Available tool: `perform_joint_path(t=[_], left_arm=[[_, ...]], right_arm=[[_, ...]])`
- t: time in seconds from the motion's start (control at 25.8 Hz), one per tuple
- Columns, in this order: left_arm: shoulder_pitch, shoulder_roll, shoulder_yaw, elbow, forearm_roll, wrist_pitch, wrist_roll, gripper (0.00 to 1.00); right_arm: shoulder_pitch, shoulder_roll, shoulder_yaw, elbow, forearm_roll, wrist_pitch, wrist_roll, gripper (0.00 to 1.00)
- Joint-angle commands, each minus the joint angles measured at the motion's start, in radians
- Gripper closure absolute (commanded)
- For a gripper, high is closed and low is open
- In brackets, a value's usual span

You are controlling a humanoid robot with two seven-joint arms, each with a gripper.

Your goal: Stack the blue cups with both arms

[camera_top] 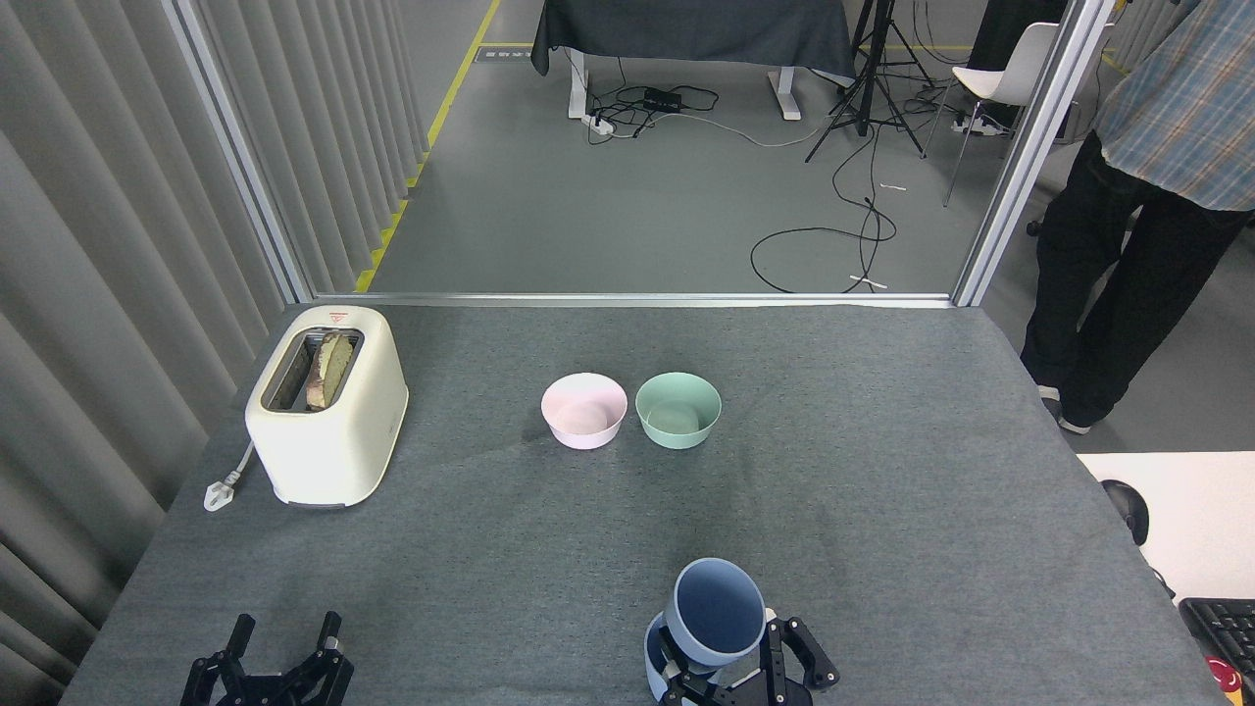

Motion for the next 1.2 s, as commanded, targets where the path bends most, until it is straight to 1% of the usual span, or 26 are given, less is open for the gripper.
perform_joint_path(t=[0.0, 0.19, 0.35, 0.39, 0.43, 0.5, 0.54, 0.58, 0.66, 0.74, 0.77, 0.89, 1.01, 1.08, 1.16], left_arm=[[0.0, 0.001, 0.0, 0.002, 0.0, -0.001, -0.001, 0.0], [-0.003, 0.001, 0.0, 0.004, 0.0, 0.001, -0.001, 0.0], [-0.003, 0.001, 0.0, 0.004, 0.0, 0.001, -0.001, 0.0], [-0.003, -0.001, 0.0, 0.005, 0.0, 0.001, -0.001, 0.0], [-0.003, -0.001, 0.0, 0.004, 0.0, 0.001, -0.001, 0.0], [-0.003, 0.001, 0.0, 0.004, 0.002, 0.001, -0.001, 0.0], [-0.003, 0.001, 0.002, 0.004, 0.002, 0.001, -0.001, 0.0], [-0.003, 0.001, 0.003, 0.004, 0.003, 0.001, -0.001, 0.0], [-0.003, 0.001, 0.003, 0.004, 0.003, 0.001, -0.001, 0.0], [-0.003, 0.001, 0.005, 0.004, 0.003, 0.001, -0.001, 0.0], [-0.003, -0.001, 0.005, 0.004, 0.003, -0.001, -0.001, 0.0], [-0.003, -0.006, 0.005, -0.003, 0.003, -0.001, -0.001, 0.0], [-0.003, -0.006, 0.003, -0.009, 0.003, -0.002, -0.001, 0.0], [0.0, -0.001, 0.003, -0.024, 0.003, -0.006, -0.001, 0.0], [0.006, 0.001, 0.0, -0.056, 0.003, -0.045, -0.001, 0.0]], right_arm=[[-0.005, 0.0, -0.002, 0.003, 0.0, 0.011, 0.001, 0.0], [-0.019, 0.005, -0.002, 0.001, -0.008, 0.005, 0.001, 0.0], [-0.046, 0.006, -0.007, -0.006, -0.009, 0.015, -0.005, 0.0], [-0.062, 0.008, -0.028, -0.011, -0.017, 0.025, -0.012, 0.0], [-0.088, 0.016, -0.08, -0.012, -0.028, 0.06, -0.019, 0.0], [-0.146, 0.04, -0.195, 0.003, -0.071, 0.172, -0.022, 0.0], [-0.161, 0.037, -0.247, 0.018, -0.087, 0.222, -0.018, 0.0], [-0.157, 0.026, -0.287, 0.049, -0.091, 0.252, -0.016, 0.0], [-0.135, 0.002, -0.34, 0.098, -0.091, 0.258, -0.019, 0.0], [-0.057, -0.03, -0.376, 0.126, -0.097, 0.261, -0.027, 0.0], [-0.016, -0.036, -0.384, 0.133, -0.097, 0.262, -0.03, 0.0], [0.07, -0.032, -0.389, 0.14, -0.095, 0.271, -0.082, 0.0], [0.093, -0.041, -0.389, 0.143, -0.1, 0.31, -0.101, 0.0], [0.104, -0.049, -0.392, 0.143, -0.101, 0.31, -0.105, 0.0], [0.106, -0.049, -0.39, 0.14, -0.103, 0.307, -0.108, 0.0]])
